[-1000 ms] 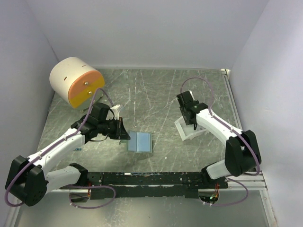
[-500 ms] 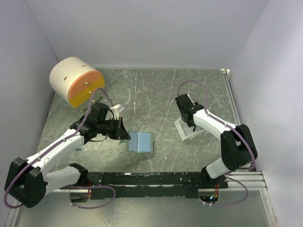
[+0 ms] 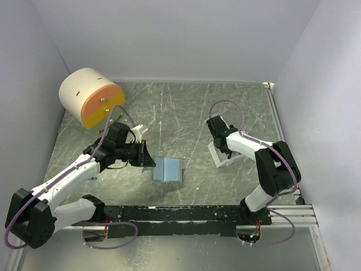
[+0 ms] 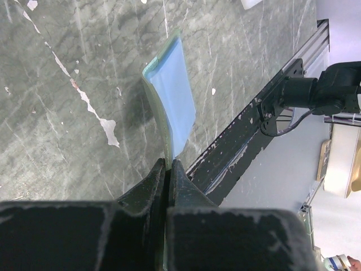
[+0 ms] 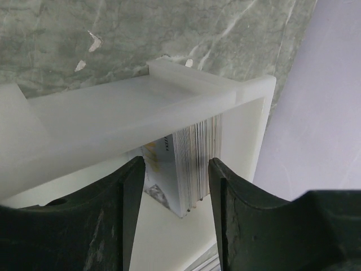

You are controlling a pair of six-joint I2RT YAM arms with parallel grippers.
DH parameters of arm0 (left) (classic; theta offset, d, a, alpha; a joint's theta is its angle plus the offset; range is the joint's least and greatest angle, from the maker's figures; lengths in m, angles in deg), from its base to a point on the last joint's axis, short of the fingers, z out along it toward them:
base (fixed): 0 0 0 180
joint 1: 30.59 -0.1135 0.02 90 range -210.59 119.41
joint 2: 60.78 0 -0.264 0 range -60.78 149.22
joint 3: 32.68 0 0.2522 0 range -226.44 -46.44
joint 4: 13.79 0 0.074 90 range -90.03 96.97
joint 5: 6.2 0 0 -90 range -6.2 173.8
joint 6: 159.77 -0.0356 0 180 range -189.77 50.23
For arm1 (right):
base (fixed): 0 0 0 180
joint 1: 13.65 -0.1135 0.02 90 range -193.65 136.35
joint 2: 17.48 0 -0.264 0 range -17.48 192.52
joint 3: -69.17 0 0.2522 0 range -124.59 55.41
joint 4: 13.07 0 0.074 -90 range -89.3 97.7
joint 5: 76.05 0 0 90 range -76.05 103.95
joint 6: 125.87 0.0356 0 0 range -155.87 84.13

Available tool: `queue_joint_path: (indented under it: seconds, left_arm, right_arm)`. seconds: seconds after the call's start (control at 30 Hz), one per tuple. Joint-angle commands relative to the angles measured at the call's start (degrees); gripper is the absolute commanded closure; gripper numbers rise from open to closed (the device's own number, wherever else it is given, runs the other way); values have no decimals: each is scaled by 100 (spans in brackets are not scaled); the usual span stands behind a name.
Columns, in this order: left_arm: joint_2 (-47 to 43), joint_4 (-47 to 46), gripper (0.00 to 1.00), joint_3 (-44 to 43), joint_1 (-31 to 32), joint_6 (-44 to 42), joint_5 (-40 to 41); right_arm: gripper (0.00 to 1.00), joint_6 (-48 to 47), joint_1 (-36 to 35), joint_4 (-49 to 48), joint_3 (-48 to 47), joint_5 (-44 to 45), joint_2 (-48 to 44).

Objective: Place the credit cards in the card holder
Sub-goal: Pick up the credit card from the storage box.

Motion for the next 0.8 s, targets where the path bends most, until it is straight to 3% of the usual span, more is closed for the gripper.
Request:
queue_joint_path:
  seconds: [0.0, 0.37, 0.77]
  left_arm:
    - [-96, -185, 93, 61, -4, -51, -122]
    - [-87, -176, 93, 61, 1, -50, -109]
    - [-52, -174, 93, 61, 0, -51, -105]
  right_arm:
    - [52, -42, 25, -220, 33, 371, 162]
    - [63, -30, 26, -492, 143, 931, -159]
    - [70, -73, 26, -557, 120, 864, -236]
